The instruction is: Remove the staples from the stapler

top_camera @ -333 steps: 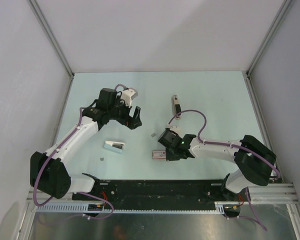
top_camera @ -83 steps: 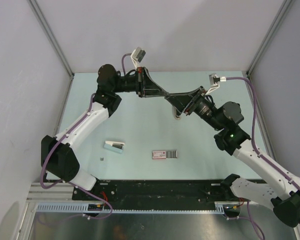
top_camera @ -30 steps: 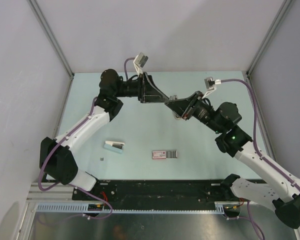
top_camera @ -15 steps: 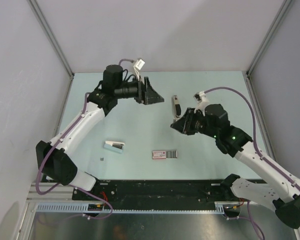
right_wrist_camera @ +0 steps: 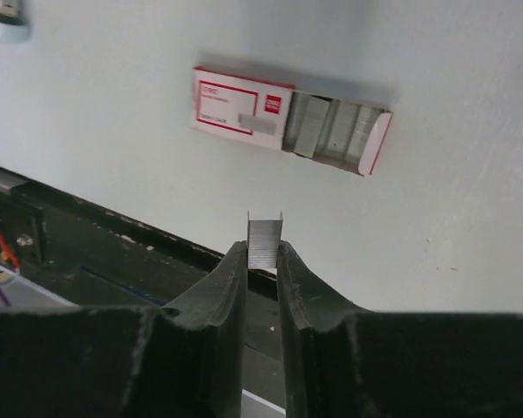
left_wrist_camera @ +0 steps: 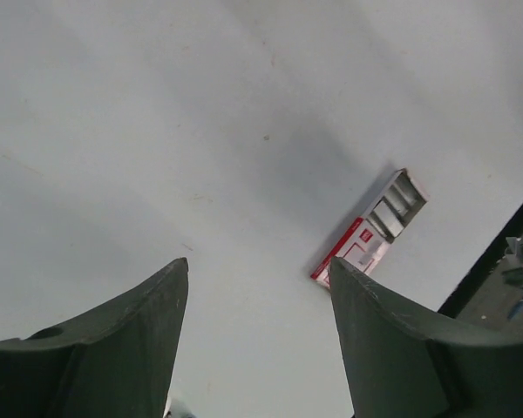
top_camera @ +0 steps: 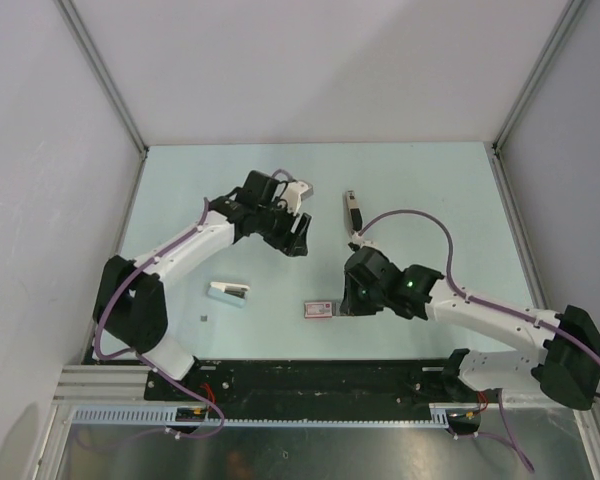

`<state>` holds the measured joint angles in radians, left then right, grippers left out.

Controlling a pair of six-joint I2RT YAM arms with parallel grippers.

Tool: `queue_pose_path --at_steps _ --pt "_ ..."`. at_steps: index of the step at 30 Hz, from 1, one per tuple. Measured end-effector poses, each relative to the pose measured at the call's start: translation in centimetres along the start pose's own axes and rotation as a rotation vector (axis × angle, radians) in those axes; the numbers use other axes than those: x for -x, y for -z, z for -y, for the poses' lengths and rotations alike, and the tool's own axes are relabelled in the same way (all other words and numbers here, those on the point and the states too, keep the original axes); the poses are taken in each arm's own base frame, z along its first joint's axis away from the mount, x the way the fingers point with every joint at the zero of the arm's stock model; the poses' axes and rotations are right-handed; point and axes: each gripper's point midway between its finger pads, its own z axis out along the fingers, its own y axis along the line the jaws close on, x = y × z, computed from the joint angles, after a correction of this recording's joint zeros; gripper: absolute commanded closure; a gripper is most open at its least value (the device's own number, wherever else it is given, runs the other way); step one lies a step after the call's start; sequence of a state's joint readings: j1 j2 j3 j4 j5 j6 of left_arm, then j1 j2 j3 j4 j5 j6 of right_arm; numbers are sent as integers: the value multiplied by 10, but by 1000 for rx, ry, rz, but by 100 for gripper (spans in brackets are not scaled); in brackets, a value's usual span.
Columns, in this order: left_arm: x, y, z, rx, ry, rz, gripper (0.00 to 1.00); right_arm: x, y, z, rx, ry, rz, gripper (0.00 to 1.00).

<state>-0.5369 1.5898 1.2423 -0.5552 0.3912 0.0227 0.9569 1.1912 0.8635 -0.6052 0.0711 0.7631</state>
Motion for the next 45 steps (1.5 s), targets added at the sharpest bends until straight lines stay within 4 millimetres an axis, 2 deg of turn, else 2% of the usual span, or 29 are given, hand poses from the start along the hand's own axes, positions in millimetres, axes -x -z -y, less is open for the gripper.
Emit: queue_pose_path --at_steps 5,11,18,26,36,45 --pt "-5 -1 -6 22 -39 -13 31 -15 -13 12 -68 -15 -32 97" --pt "-19 -5 -8 20 -67 -47 31 -26 -32 21 -126 -13 -77 96" --pt "-29 -8 -9 16 -88 -69 31 -23 -46 29 -150 -40 -99 95" --pt "-29 -8 -8 8 -96 -69 31 -23 -62 45 -192 -53 -137 95" --pt "-29 -8 -6 -4 -96 -68 32 -31 -69 51 -216 -30 -173 95" --pt "-30 -9 -2 -20 -97 -70 32 -27 -69 50 -212 -16 -165 94"
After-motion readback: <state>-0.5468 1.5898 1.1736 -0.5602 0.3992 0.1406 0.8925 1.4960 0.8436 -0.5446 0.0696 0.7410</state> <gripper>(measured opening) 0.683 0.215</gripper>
